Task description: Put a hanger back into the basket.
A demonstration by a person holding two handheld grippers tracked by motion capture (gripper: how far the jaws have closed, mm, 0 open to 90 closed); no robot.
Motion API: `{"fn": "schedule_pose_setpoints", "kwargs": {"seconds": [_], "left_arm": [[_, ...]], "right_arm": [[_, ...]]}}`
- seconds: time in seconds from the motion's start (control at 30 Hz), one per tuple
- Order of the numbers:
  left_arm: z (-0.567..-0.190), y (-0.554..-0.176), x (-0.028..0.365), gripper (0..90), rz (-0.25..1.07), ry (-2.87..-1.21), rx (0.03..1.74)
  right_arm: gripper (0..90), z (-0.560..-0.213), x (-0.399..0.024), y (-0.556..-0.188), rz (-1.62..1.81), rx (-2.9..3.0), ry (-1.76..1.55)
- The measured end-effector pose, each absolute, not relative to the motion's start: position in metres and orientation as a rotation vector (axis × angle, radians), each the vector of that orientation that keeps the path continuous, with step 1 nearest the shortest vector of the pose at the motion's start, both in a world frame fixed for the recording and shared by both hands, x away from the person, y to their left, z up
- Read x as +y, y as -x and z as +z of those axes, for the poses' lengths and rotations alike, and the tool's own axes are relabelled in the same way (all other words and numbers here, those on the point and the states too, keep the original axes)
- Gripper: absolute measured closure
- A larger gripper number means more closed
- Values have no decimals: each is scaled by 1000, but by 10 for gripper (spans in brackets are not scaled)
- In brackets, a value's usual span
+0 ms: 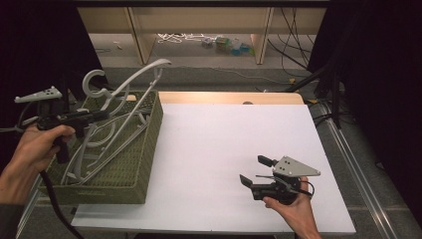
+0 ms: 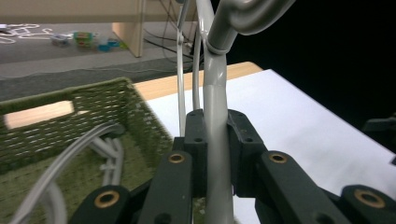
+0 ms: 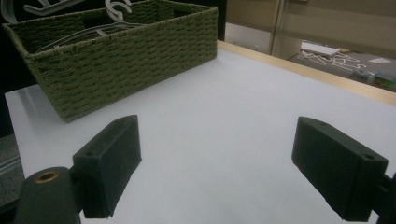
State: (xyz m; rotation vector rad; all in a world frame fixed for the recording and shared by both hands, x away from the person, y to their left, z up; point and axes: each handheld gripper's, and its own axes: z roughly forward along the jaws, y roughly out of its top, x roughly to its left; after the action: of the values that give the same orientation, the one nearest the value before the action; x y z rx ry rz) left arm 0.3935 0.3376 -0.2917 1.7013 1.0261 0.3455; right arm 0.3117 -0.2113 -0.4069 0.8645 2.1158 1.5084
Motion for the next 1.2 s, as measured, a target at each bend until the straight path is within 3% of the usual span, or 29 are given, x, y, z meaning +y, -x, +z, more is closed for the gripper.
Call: {"fn": "schedule_pose_setpoints", "kwargs": {"seconds": [0.6, 1.2], "left_arm": [[-321, -405, 372, 797, 401, -1836, 1038], [-345, -403, 395, 797, 363, -1877, 1079]], "right_arm": [[165, -407, -212, -312, 1492, 2136, -874], [166, -406, -212, -311, 1500, 2134, -890]]}}
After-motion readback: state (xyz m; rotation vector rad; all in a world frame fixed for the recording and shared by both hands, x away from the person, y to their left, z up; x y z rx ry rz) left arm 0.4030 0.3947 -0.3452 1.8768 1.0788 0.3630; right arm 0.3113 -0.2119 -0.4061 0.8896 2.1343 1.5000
